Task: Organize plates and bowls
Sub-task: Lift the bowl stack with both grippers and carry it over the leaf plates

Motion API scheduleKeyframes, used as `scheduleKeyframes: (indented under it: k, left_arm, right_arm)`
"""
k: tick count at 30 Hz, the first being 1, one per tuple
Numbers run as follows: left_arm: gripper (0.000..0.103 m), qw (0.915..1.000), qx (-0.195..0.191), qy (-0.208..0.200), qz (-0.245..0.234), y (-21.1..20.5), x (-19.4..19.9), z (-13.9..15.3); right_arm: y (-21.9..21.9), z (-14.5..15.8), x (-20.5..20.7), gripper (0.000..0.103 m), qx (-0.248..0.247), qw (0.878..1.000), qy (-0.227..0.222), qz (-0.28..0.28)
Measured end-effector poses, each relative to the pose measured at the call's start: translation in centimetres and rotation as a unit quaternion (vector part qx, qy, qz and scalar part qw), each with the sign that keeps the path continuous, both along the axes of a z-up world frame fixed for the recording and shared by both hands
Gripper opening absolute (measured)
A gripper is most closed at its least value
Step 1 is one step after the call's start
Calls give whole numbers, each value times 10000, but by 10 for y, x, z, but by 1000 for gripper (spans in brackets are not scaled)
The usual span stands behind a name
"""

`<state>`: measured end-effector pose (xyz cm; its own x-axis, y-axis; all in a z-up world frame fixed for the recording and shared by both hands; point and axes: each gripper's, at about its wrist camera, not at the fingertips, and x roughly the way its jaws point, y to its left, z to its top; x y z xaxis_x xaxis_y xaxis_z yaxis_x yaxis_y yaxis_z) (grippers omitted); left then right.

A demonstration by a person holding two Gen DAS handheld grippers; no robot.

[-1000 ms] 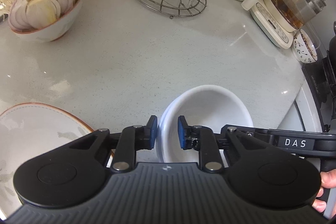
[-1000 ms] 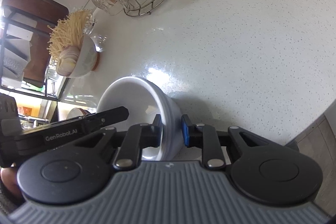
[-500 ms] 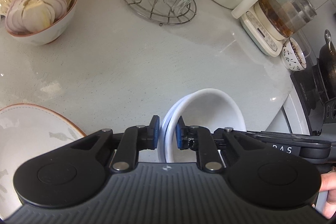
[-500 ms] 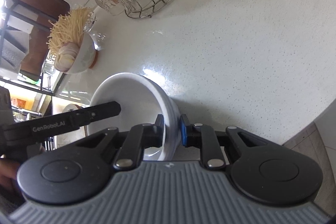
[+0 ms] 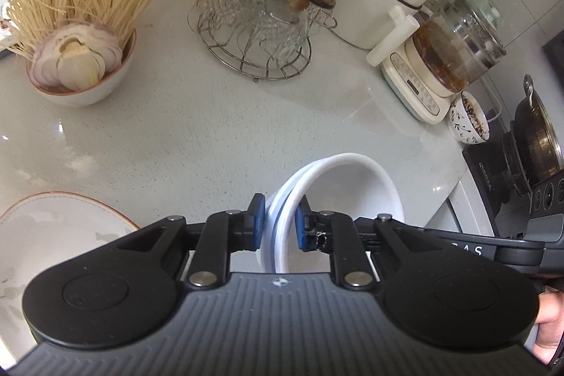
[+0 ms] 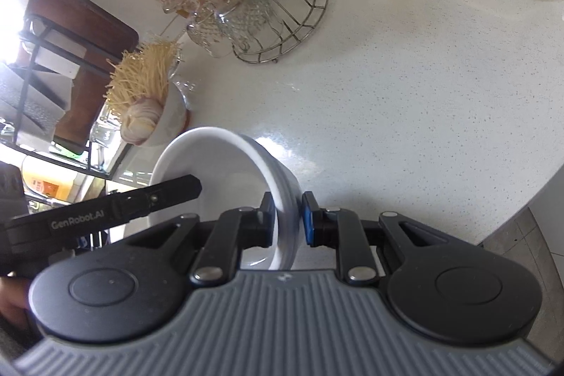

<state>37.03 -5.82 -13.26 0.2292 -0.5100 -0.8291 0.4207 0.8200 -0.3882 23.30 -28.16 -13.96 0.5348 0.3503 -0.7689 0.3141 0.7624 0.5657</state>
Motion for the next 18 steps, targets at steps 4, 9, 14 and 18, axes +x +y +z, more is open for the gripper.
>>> scheduleKeyframes:
  k: [4,9,14,18]
  left_arm:
    - [20,9999,-37,-94,90,10,-4,13]
    - [20,9992,-132,-215,301,28,-6,27]
    - [20,9978,-169,-397,503,48,-7,40]
    - [20,9953,-268,-459,815,69,-8,47]
  right_arm:
    - [7,10,3,19,-40,9999,-81,79]
    - [20,27,9,19,-192,9992,-222,272]
    - [33,35,19,19,-108,9984,-313,466]
    - [47,39,27,19,-65,9969,-326,717]
